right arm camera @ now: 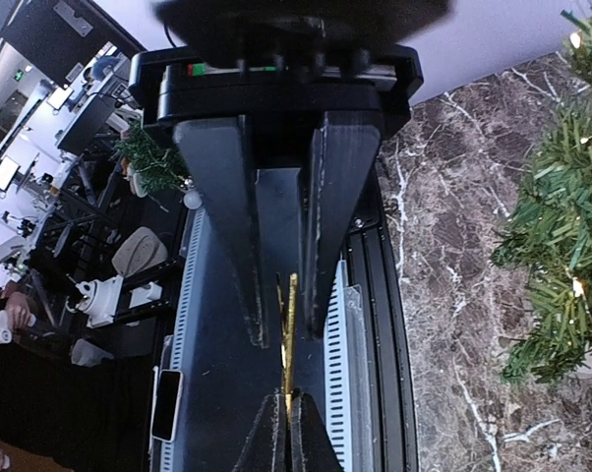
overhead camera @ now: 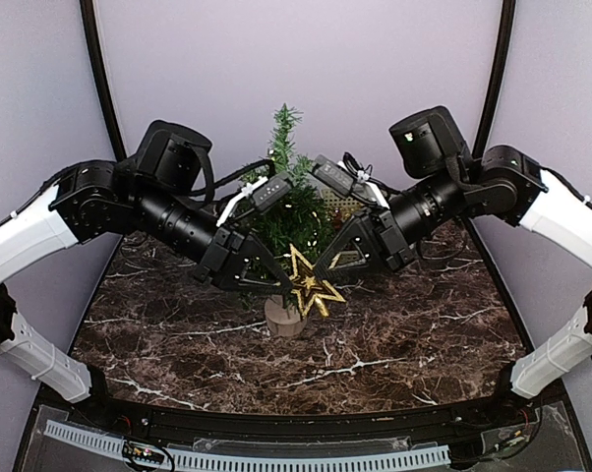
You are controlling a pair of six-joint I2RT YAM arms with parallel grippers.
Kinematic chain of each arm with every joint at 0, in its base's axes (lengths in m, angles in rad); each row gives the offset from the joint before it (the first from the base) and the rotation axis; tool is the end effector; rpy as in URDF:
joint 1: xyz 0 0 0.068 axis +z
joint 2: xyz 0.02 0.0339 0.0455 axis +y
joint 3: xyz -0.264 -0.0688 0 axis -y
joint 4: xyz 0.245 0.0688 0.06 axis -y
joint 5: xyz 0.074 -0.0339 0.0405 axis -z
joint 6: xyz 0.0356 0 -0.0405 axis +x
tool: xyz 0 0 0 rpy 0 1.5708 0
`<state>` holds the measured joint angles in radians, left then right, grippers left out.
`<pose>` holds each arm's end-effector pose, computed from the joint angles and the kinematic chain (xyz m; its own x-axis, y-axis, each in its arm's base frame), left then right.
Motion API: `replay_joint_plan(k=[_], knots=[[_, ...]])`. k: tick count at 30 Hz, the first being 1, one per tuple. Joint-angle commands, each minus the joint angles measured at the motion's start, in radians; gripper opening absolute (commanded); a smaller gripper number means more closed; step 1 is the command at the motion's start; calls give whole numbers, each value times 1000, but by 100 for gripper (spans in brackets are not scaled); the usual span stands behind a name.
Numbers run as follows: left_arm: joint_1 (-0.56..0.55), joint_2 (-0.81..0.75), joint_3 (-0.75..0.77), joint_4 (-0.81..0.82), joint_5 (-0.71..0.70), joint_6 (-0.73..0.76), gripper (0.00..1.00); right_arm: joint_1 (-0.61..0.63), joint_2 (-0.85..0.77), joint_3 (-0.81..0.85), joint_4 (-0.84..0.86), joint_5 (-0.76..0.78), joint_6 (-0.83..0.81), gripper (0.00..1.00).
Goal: Decorate the small christmas tree
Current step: Pass from the left arm to the right, then move the ornament star to the top of the tree.
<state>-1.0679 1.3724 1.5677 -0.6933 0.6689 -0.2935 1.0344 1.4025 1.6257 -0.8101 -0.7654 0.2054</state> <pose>0.1186 -0.2614 0.4300 -0.4952 0.4293 -0.7553 0.8427 0.0261 -0.5377 0.1241 0.2571 0.4313 -0.4636 -0.4920 -0.7369 -0.8377 -0.0276 0.5454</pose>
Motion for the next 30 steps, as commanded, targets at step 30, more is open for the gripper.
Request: replay_joint_plan(k=[30], knots=[[307,116,374,201,-278,94,74,-252,40,173,829,498,156,0]])
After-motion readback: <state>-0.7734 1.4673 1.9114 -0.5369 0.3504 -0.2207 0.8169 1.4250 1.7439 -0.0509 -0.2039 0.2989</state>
